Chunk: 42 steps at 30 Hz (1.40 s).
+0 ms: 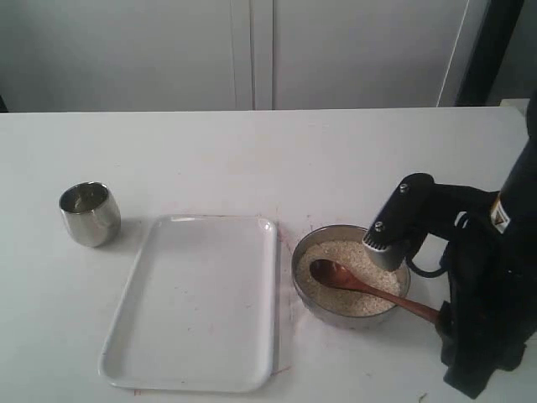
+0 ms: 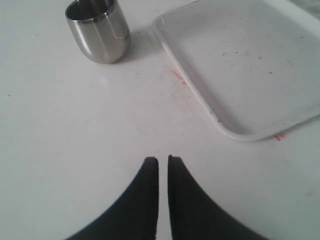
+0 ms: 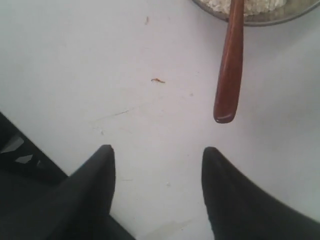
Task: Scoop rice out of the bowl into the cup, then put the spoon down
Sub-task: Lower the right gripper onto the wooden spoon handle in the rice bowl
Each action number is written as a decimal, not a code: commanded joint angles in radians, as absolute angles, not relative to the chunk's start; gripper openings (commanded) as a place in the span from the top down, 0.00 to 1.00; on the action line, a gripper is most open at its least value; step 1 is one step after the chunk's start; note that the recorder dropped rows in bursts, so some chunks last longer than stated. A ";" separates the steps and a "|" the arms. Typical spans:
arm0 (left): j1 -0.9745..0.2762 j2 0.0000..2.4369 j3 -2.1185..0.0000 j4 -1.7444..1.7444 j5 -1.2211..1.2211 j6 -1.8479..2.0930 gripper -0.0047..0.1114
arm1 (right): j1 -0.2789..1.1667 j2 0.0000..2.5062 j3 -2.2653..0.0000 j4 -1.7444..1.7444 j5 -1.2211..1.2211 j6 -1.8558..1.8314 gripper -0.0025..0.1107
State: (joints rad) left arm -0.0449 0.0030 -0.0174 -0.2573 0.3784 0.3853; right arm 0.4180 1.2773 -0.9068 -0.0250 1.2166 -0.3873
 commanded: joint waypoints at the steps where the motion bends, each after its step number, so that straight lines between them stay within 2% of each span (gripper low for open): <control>1: -0.042 0.000 -0.012 -0.268 0.382 0.389 0.84 | 0.420 1.326 -0.904 -0.086 1.186 -0.351 0.53; 9: -0.042 0.000 -0.012 -0.268 0.382 0.389 0.84 | 0.420 1.373 -0.904 -0.086 1.084 -0.351 0.44; 35: -0.042 0.000 -0.012 -0.268 0.382 0.389 0.84 | 0.420 1.555 -0.906 -0.216 0.986 -0.305 0.45; 42: -0.042 0.000 -0.012 -0.268 0.382 0.389 0.84 | 0.420 1.566 -0.906 -0.216 0.986 -0.305 0.51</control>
State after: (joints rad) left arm -0.0449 0.0030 -0.0174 -0.2573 0.3784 0.3853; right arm 0.4180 1.5654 -0.9068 -0.2081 0.9869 -0.3095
